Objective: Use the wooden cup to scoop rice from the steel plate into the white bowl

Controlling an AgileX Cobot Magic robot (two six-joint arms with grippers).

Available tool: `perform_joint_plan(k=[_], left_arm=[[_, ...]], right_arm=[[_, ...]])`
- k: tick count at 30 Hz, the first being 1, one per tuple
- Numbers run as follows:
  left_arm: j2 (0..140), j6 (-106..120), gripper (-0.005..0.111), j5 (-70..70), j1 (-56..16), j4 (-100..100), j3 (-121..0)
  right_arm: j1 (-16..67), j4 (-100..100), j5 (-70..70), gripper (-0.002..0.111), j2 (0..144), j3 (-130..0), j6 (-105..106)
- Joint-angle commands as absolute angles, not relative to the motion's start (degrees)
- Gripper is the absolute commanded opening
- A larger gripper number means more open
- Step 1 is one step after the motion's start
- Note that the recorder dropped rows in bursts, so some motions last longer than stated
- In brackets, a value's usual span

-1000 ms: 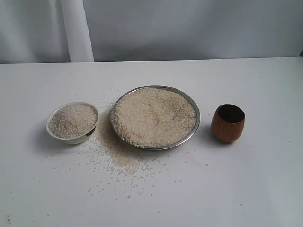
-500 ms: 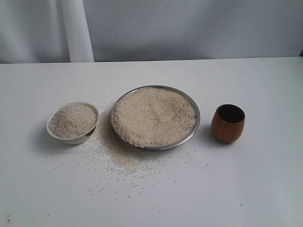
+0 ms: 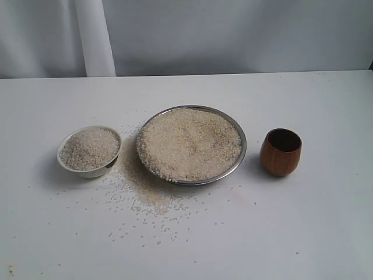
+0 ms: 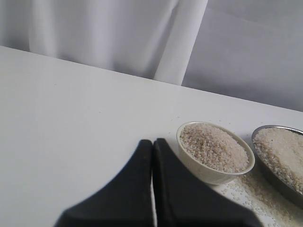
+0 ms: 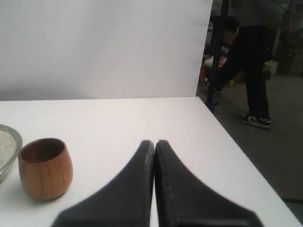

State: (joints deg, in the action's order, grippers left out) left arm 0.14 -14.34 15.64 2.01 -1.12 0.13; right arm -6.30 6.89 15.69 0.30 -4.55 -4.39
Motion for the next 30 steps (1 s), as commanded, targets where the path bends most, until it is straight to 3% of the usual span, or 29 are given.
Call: perform_joint_plan(k=[1,30], left_arm=[[0.0,-14.6,0.0,15.3,1.7,-1.0,0.0],[0.0,-14.6,0.0,15.3,1.7,-1.0,0.0]], right_arm=[[-5.3,2.5,12.2,0.0,0.0,-0.2,-0.8],[-0.6,1.9,19.1,0.0,0.0,0.0,0.0]])
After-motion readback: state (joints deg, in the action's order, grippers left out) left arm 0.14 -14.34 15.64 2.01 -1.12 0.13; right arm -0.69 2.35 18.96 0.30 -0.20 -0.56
